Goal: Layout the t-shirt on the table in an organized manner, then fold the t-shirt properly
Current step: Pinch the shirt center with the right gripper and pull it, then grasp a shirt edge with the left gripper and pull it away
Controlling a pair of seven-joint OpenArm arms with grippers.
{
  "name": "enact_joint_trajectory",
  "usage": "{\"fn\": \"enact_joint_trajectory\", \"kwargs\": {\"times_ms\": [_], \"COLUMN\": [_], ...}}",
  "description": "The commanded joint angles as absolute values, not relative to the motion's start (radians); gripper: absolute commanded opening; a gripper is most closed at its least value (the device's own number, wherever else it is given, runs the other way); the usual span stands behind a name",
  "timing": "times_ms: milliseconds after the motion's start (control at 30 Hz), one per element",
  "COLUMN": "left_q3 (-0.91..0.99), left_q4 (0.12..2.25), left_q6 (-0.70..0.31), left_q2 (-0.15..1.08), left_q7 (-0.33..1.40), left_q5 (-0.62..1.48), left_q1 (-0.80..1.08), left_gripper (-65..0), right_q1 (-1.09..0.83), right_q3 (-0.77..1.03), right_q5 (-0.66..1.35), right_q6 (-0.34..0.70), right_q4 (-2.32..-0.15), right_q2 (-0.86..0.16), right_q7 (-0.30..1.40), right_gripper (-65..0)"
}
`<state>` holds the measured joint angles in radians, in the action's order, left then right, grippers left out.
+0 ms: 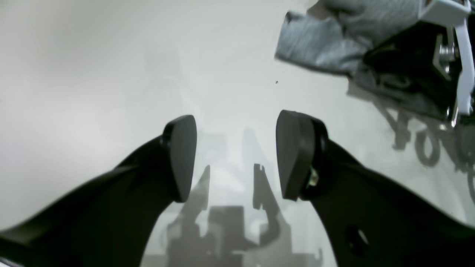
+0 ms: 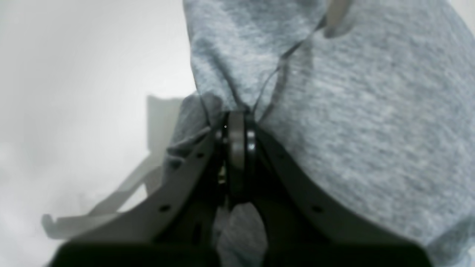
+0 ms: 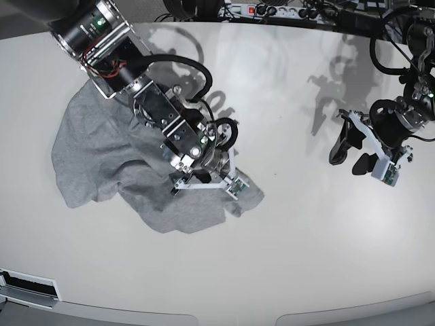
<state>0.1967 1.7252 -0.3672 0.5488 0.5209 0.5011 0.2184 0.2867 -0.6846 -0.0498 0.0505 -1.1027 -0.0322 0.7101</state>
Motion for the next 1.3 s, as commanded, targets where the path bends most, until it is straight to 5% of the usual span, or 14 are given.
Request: {"fn": "enact_joint_trajectory", "kwargs": {"times_ms": [0,200,433,667,833,1067,1267], "left_q3": [0.204,0.204,0.204,0.204,0.204,0.176,0.068], "left_q4": [1.742,1.742,1.741,1.737,1.628,1.422,1.325], "left_q6": [-0.367,-0.367,-0.366,-0.366,-0.373,-0.544,-0.539], "left_q2": [0.565,0.565,0.565,0.559,0.522,0.485,0.479], "left_q7": [0.495,0.489,0.480,0.450,0.445,0.471,0.437], "left_q5": [0.515,0.514,0.506,0.506,0.548,0.660,0.602], "left_q1": [0.207,0.204,0.204,0.204,0.198,0.181,0.119], "left_gripper": [-29.4,-29.4,-29.4,-29.4,-29.4,-25.7,-25.7], "right_q1": [0.306,0.279,0.155,0.033,0.014,0.014,0.014], "right_q3": [-0.678,-0.679,-0.679,-0.679,-0.678,-0.607,-0.522], "right_q5": [-0.059,0.109,0.134,0.135,0.128,0.124,0.132], "right_q6": [0.049,0.385,0.536,0.580,0.480,0.468,0.468], "right_q4": [-1.094,-1.091,-1.212,-1.586,-1.829,-1.866,-1.866], "right_q2": [-0.033,0.004,0.030,0.023,0.019,0.019,0.019], "right_q7": [0.750,0.783,0.887,0.944,0.943,0.943,0.944], "right_gripper": [-65.0,-65.0,-65.0,-65.0,-65.0,-65.0,-65.0]}}
